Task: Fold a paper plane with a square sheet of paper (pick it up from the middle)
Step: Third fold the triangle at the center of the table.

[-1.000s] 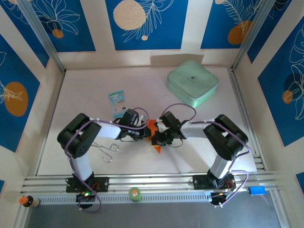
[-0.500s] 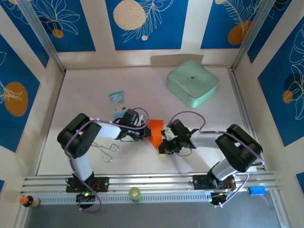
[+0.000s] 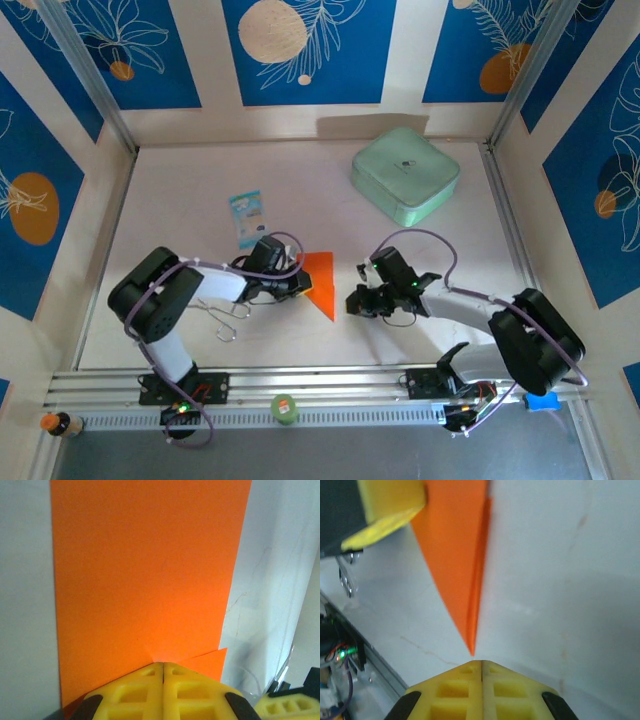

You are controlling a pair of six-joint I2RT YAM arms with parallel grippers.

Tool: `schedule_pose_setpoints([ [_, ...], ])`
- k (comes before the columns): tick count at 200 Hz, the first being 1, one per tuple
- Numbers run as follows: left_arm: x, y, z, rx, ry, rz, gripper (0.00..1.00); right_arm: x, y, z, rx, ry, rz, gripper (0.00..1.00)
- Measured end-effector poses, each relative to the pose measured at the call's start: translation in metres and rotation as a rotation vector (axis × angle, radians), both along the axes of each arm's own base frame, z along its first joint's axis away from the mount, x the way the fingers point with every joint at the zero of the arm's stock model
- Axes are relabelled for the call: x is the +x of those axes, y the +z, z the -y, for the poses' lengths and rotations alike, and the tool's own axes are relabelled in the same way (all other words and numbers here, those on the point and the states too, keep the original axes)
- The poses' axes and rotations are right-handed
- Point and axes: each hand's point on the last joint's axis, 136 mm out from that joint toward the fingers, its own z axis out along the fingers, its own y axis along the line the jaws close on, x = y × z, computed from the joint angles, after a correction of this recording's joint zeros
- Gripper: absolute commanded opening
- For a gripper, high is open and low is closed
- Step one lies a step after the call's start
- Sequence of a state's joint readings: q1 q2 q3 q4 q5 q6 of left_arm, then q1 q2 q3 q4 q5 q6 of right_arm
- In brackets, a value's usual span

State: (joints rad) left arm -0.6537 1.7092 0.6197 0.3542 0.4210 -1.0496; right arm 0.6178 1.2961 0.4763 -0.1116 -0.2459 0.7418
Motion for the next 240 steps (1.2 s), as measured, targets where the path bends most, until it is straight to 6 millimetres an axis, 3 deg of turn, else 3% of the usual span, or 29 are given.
schedule_pose_setpoints([
  [41,-0.004,0.0,-0.005,0.026,0.102,-0.003,0.0,0.008,0.006,-0.005,0.017,-0.018,0.0,0.1],
  [97,-0.006,0.0,-0.012,0.041,0.17,0.0,0.0,0.021,0.016,-0.064,0.056,0.101,0.013,0.09],
  [126,-0.006,0.0,-0.012,0.041,0.171,0.001,0.0,0.02,0.006,-0.077,0.048,0.131,-0.008,0.08],
  [193,-0.005,0.0,-0.012,0.041,0.171,0.001,0.0,0.014,-0.018,-0.069,0.0,0.139,-0.059,0.08],
  [240,-0.006,0.0,-0.012,0.041,0.17,0.001,0.0,-0.011,-0.025,-0.031,-0.011,0.116,-0.076,0.08],
])
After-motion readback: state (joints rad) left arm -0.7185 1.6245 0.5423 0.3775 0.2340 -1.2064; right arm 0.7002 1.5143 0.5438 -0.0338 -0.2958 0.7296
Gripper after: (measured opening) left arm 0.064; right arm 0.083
